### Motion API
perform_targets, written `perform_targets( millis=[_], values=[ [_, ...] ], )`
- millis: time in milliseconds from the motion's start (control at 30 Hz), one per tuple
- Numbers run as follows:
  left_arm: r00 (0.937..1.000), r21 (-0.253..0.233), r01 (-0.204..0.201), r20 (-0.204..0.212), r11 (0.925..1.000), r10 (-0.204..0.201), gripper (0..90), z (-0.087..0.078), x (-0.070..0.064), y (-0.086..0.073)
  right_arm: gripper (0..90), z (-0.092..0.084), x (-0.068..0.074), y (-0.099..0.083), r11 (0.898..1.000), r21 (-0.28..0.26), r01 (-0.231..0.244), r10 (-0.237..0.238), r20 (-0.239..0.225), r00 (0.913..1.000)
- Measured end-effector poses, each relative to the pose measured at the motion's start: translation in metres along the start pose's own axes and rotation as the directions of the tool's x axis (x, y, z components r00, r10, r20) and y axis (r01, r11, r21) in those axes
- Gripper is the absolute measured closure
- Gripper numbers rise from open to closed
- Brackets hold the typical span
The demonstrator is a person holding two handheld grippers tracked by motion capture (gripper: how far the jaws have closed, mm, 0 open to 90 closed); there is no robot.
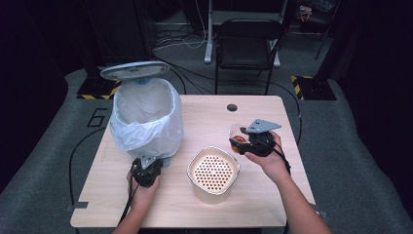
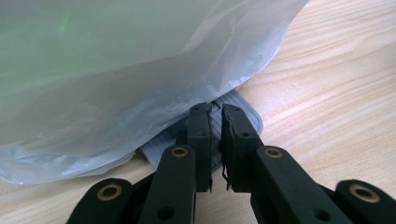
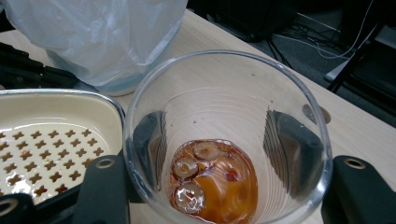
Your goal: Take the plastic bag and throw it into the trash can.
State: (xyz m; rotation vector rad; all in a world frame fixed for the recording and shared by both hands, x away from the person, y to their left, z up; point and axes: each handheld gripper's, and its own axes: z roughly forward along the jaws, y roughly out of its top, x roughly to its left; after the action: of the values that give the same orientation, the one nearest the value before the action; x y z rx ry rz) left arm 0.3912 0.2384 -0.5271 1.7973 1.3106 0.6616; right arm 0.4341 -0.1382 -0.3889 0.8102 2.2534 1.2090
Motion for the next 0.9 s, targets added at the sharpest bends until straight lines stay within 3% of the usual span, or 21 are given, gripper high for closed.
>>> perform_targets(
  millis=[133, 267, 300, 333, 467, 533, 567, 600, 633, 667, 733, 767, 800, 900],
  values=[
    [1.0000, 0.001, 0.000, 0.001, 1.0000, 0.000, 82.5, 0.000, 0.000, 0.000, 39.4, 0.000, 0.002, 0.002, 0.999, -0.003, 0.032, -0.032, 0.009, 0.9994],
    [1.0000, -0.002, 0.001, 0.001, 1.0000, -0.001, 82.5, 0.000, 0.000, 0.000, 39.4, -0.001, 0.007, 0.005, 0.995, -0.020, 0.099, -0.098, 0.006, 0.9951],
    [1.0000, -0.001, 0.000, 0.000, 1.0000, 0.000, 82.5, 0.000, 0.000, 0.000, 39.4, -0.001, 0.012, 0.006, 0.990, -0.023, 0.139, -0.139, 0.007, 0.9902],
    [1.0000, -0.001, 0.000, 0.000, 1.0000, 0.000, 82.5, 0.000, 0.000, 0.000, 39.4, -0.001, 0.012, 0.006, 0.990, -0.023, 0.139, -0.139, 0.007, 0.9902],
    [1.0000, -0.001, 0.000, 0.000, 1.0000, 0.000, 82.5, 0.000, 0.000, 0.000, 39.5, -0.001, 0.023, 0.008, 0.968, -0.037, 0.250, -0.249, 0.023, 0.9682],
    [1.0000, -0.002, 0.001, 0.000, 1.0000, -0.001, 82.5, 0.000, 0.000, 0.000, 39.6, -0.002, 0.028, 0.008, 0.952, -0.043, 0.302, -0.300, 0.041, 0.9530],
    [1.0000, -0.001, 0.000, 0.000, 1.0000, 0.000, 82.5, 0.000, 0.000, 0.000, 39.9, -0.001, 0.034, 0.008, 0.935, -0.049, 0.350, -0.347, 0.067, 0.9356],
    [1.0000, -0.001, 0.000, 0.000, 1.0000, 0.000, 82.5, 0.000, 0.000, 0.000, 39.9, -0.001, 0.034, 0.008, 0.935, -0.049, 0.350, -0.347, 0.067, 0.9356],
    [1.0000, -0.010, 0.002, -0.003, 1.0000, -0.002, 82.5, 0.001, 0.000, 0.000, 40.2, -0.001, 0.039, 0.008, 0.916, -0.049, 0.399, -0.394, 0.088, 0.9149],
    [1.0000, -0.010, 0.002, -0.003, 1.0000, -0.002, 82.5, 0.001, 0.000, 0.000, 40.2, -0.001, 0.039, 0.008, 0.916, -0.049, 0.399, -0.394, 0.088, 0.9149],
    [1.0000, -0.009, 0.002, -0.004, 1.0000, -0.002, 82.5, 0.001, 0.000, 0.000, 40.6, 0.000, 0.043, 0.008, 0.893, -0.039, 0.447, -0.441, 0.111, 0.8906],
    [1.0000, -0.010, 0.002, -0.004, 0.9999, -0.002, 82.5, 0.001, 0.000, 0.000, 41.0, 0.001, 0.047, 0.008, 0.873, -0.020, 0.486, -0.480, 0.127, 0.8678],
    [1.0000, -0.010, 0.002, -0.004, 0.9999, -0.002, 82.5, 0.001, 0.000, 0.000, 41.0, 0.001, 0.047, 0.008, 0.873, -0.020, 0.486, -0.480, 0.127, 0.8678],
    [1.0000, -0.009, 0.003, -0.004, 1.0000, -0.003, 82.5, 0.001, 0.000, 0.000, 41.6, 0.001, 0.052, 0.009, 0.845, -0.014, 0.535, -0.529, 0.133, 0.8382]
  ],
)
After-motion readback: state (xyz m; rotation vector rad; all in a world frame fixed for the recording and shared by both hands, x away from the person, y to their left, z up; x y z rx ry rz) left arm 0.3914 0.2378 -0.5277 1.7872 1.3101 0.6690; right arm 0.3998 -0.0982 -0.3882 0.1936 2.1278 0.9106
